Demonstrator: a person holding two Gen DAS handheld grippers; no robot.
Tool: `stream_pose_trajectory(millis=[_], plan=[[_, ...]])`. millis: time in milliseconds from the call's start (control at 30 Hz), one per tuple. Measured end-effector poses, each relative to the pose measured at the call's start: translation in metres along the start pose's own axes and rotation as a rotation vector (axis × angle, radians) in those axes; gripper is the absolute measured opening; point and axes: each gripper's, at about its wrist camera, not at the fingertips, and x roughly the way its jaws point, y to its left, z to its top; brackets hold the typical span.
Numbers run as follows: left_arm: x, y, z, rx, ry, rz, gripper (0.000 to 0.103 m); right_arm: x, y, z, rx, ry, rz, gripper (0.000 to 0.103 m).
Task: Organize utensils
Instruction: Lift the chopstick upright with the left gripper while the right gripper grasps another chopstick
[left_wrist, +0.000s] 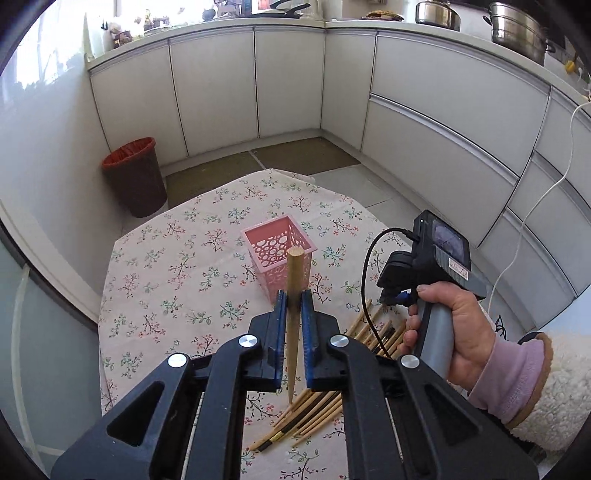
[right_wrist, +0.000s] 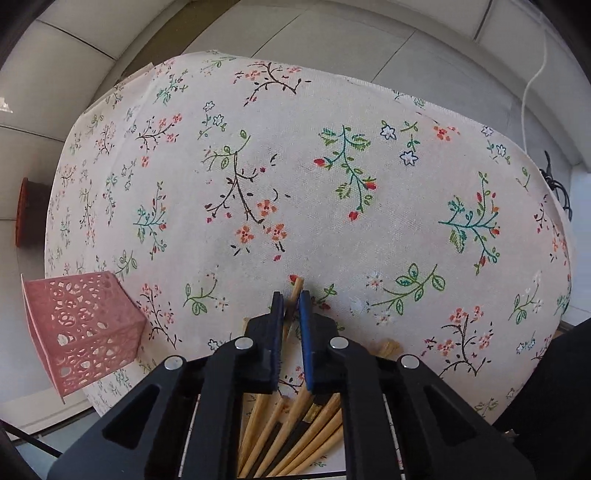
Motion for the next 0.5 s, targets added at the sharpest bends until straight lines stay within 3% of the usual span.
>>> stream_pose_trajectory(millis=[167, 500], plan=[[-0.009, 0.003, 0.003, -0.040, -0.026, -0.004, 0.007, -0.015, -0.011, 0.004, -0.004, -0.015, 0.128, 0.007], [-0.040, -0.015, 0.021, -0.069, -0.089, -0.003, 0.007, -0.150, -0.004, -0.023, -0.277, -0.240, 0.284, 0.006]])
